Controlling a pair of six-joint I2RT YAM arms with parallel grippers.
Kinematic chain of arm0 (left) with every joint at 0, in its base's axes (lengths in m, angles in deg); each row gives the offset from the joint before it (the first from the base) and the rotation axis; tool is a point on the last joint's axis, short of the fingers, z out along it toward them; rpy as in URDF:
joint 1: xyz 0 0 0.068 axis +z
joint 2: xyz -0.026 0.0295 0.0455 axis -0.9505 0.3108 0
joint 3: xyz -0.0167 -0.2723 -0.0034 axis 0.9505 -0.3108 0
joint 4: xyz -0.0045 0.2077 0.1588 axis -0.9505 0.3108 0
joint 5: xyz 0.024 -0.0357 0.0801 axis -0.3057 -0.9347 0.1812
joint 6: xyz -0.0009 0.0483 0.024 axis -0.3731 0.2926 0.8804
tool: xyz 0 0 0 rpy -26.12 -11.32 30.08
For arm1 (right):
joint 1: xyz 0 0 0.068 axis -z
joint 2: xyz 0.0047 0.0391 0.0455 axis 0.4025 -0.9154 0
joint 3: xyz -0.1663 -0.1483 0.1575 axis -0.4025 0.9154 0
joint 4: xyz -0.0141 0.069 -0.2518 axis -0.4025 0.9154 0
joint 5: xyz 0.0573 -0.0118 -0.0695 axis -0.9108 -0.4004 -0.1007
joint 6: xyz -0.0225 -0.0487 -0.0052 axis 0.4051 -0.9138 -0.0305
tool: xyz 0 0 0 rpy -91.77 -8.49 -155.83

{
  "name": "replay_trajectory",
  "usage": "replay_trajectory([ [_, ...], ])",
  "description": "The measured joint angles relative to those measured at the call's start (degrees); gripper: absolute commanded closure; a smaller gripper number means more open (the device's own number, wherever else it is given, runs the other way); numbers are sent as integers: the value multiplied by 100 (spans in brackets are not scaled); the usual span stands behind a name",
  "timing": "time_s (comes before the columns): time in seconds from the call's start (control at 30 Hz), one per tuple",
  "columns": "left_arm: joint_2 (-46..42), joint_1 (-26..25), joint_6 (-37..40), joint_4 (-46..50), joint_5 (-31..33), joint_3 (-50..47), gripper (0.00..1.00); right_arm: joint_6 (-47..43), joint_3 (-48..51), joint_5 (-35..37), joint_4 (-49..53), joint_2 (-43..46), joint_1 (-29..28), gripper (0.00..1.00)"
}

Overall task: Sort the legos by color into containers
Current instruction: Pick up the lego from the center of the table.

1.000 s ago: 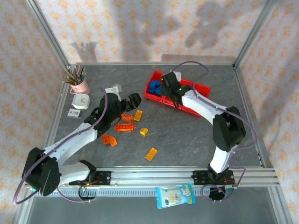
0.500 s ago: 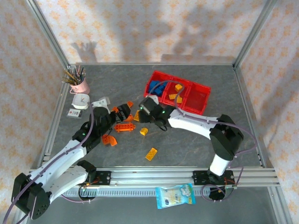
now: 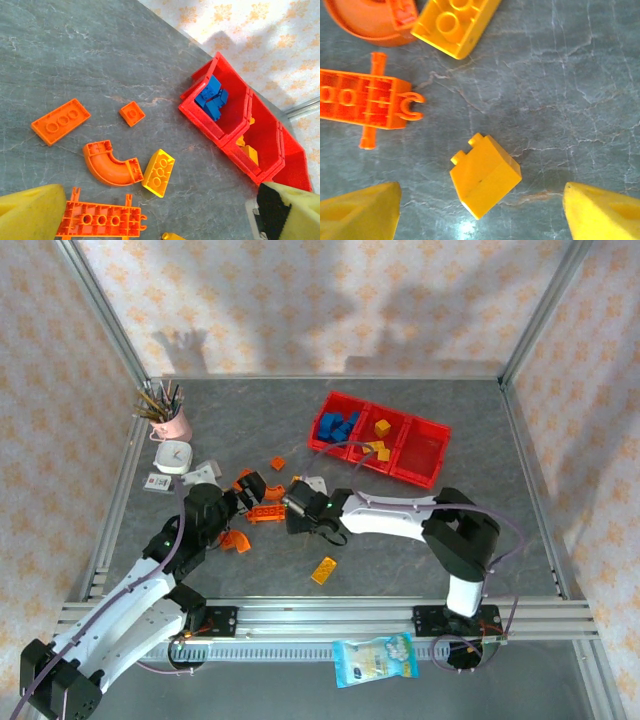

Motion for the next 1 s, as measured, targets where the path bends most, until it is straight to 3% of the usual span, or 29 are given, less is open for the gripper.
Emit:
replay_trajectory([
  [0.67,203,37,-28,-22,-50,-2,1,925,-63,313,-101,-420,0,67],
  [1.0,232,37,-26,-31,-94,-2,1,811,146,369,-190,15,63,77],
])
